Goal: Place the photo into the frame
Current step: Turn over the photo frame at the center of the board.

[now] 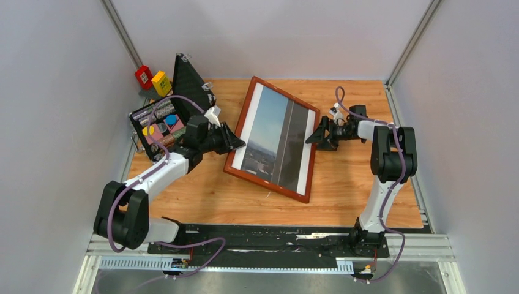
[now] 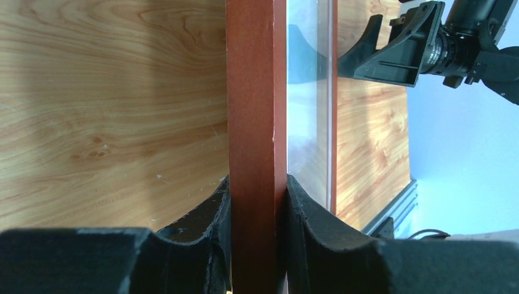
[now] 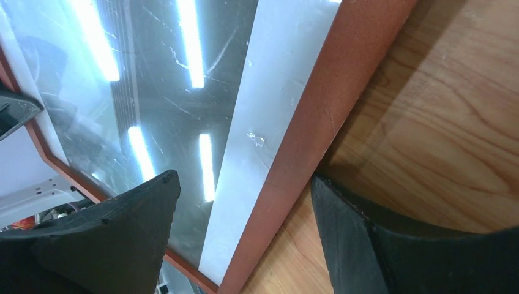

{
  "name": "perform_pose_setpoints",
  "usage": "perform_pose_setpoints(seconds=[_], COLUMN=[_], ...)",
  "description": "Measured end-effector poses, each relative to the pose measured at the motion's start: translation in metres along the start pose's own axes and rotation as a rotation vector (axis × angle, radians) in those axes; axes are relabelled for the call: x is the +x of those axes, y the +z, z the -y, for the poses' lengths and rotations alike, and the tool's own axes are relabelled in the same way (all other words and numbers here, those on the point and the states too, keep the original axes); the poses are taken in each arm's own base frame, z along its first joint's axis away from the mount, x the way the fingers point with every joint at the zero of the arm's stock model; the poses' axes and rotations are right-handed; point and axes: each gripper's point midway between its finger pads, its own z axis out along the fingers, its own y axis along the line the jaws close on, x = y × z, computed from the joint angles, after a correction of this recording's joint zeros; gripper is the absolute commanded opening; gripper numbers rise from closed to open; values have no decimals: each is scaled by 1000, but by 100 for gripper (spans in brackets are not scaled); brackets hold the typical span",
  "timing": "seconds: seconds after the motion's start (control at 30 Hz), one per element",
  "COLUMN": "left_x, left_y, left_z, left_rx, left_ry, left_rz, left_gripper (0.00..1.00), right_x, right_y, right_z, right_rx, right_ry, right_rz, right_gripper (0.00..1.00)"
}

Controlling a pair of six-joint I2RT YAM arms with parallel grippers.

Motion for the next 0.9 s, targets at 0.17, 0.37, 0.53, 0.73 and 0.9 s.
perform_pose_setpoints(seconds=[0.17, 0.37, 0.53, 0.73, 0.9], left_x=[0, 10, 31, 61, 82], left_y=[4, 14, 26, 41, 51], left_z=[3, -11, -28, -39, -55], left_rx=[-3, -40, -74, -66, -79], left_ry=[36, 182, 241, 246, 230], left_rz=[15, 4, -69, -175, -255], left_gripper=[44, 61, 65, 79, 88], right_x=[-2, -7, -13, -18, -19], right_y=[-2, -5, -13, -24, -26], right_z=[1, 3, 5, 15, 18], right_rx=[-9, 1, 9, 24, 29], right_ry=[8, -6, -12, -5, -16], right_rz=[8, 27, 53, 81, 86], right_gripper=[82, 82, 82, 81, 81])
